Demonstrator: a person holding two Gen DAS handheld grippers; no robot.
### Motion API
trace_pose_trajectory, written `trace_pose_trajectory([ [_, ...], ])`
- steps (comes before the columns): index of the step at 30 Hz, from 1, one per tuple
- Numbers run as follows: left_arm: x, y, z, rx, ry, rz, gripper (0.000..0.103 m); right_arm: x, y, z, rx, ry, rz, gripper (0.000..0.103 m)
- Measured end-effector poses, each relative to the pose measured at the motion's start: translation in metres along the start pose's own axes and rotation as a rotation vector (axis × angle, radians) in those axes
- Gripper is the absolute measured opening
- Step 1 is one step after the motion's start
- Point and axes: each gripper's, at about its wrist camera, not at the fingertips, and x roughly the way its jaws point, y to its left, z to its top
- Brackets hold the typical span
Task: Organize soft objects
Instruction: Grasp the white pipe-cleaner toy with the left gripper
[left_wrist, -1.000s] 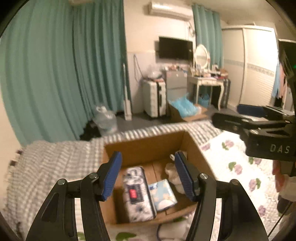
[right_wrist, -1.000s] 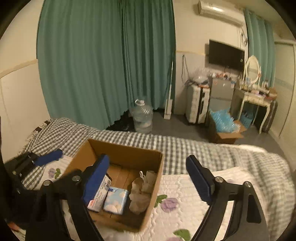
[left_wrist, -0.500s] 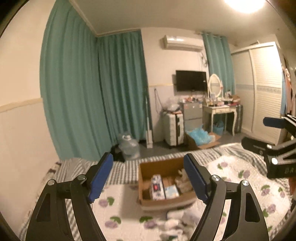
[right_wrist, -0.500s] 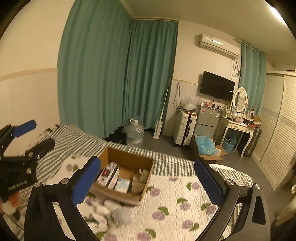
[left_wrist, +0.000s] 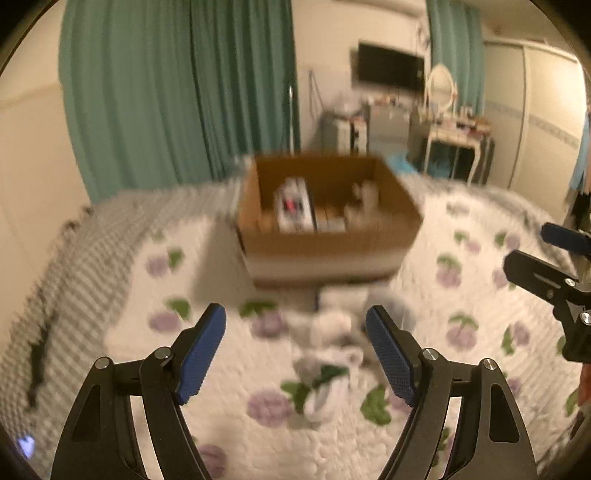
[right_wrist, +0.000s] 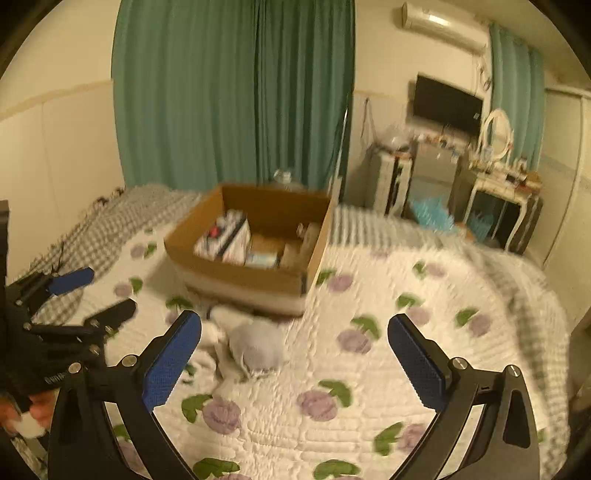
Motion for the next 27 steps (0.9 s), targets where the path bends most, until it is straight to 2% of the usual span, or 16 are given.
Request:
trace_pose_trajectory([
  [5, 0.046, -0.018, -0.037, 0.042, 0.123, -0.012, 0.077, 0.053, 0.0, -0.04, 0.026, 0.102, 0.039, 0.102],
  [9, 0.069, -0.024, -0.05, 0.06, 0.187, -0.035, 0.076, 0.076, -0.005, -0.061, 0.036, 0.171, 0.051, 0.102],
  [11, 0.08, -0.025, -0.052, 0.063, 0.216, -0.049, 0.062, 0.08, -0.01, -0.065, 0.042, 0.182, 0.047, 0.102],
  [12, 0.085, -0.025, -0.053, 0.061, 0.234, -0.063, 0.049, 0.081, -0.012, -0.066, 0.05, 0.183, 0.046, 0.102],
  [13, 0.088, -0.023, -0.054, 0.059, 0.241, -0.073, 0.044, 0.083, -0.014, -0.067, 0.063, 0.181, 0.047, 0.102],
  [15, 0.085, -0.021, -0.054, 0.052, 0.227, -0.118, 0.038, 0.084, -0.017, -0.067, 0.078, 0.18, 0.052, 0.102],
  [19, 0.071, -0.014, -0.053, 0.039, 0.198, -0.16, 0.037, 0.085, -0.014, -0.069, 0.08, 0.186, 0.038, 0.102],
  [22, 0.055, 0.003, -0.048, -0.012, 0.161, -0.201, 0.037, 0.086, -0.007, -0.072, 0.08, 0.197, 0.031, 0.102],
  [24, 0.045, 0.014, -0.044, -0.008, 0.13, -0.187, 0.037, 0.087, 0.0, -0.075, 0.076, 0.209, 0.03, 0.102],
  [27, 0.038, 0.031, -0.04, 0.008, 0.092, -0.117, 0.037, 0.092, 0.011, -0.078, 0.087, 0.237, 0.035, 0.1],
])
